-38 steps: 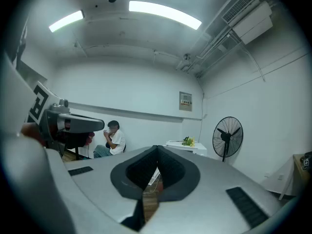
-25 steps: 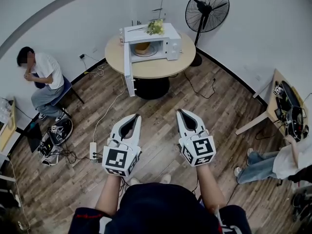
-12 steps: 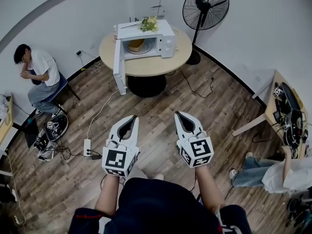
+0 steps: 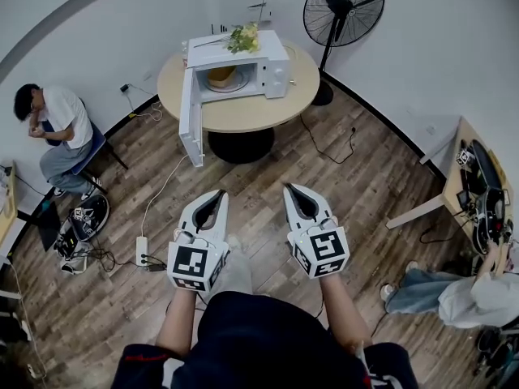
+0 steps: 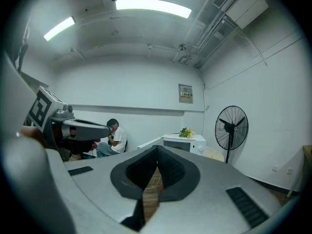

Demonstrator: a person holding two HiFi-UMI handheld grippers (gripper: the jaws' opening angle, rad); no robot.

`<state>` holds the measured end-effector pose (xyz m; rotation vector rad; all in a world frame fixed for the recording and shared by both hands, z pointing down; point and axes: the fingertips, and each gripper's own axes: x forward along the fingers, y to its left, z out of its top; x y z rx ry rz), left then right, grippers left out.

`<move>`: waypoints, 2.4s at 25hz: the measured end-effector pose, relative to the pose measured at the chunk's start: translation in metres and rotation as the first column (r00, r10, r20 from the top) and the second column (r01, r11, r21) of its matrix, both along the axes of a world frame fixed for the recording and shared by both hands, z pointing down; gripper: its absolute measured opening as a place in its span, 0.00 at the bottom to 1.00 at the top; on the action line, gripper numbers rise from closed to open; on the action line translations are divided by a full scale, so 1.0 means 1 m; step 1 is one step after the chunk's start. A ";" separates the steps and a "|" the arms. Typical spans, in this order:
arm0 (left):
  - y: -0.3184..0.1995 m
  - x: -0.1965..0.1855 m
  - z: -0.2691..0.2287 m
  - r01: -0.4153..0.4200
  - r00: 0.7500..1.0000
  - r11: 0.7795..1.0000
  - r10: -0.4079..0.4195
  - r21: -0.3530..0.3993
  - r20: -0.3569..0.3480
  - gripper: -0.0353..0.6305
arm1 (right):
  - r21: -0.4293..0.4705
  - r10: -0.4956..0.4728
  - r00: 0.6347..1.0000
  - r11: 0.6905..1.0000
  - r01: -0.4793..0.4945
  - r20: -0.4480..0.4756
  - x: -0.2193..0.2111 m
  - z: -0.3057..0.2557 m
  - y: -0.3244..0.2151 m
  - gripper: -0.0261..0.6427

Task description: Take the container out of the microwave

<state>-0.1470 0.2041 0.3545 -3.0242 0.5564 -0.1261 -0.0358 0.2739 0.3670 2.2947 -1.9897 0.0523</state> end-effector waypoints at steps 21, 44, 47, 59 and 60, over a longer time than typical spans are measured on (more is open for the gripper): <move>-0.268 0.112 -0.022 0.000 1.000 1.000 0.001 0.007 -0.011 0.07 | -0.067 -0.012 1.000 0.998 0.011 -0.020 0.106 -0.006 -0.267 0.05; -0.361 0.228 0.013 0.135 0.991 0.988 -0.133 -0.074 0.028 0.07 | -0.165 -0.289 0.956 0.947 0.276 -0.056 0.209 0.022 -0.416 0.05; -0.373 0.243 0.015 0.184 0.983 0.979 -0.182 -0.092 0.028 0.07 | -0.181 -0.352 0.935 0.924 0.337 -0.053 0.223 0.025 -0.434 0.05; -0.388 0.247 0.061 0.375 0.927 0.908 -0.365 -0.188 0.087 0.07 | -0.400 -0.647 0.762 0.695 0.597 0.012 0.209 0.096 -0.469 0.05; -0.389 0.245 0.063 0.386 0.922 0.903 -0.375 -0.187 0.094 0.07 | -0.417 -0.667 0.745 0.674 0.610 0.011 0.206 0.103 -0.472 0.05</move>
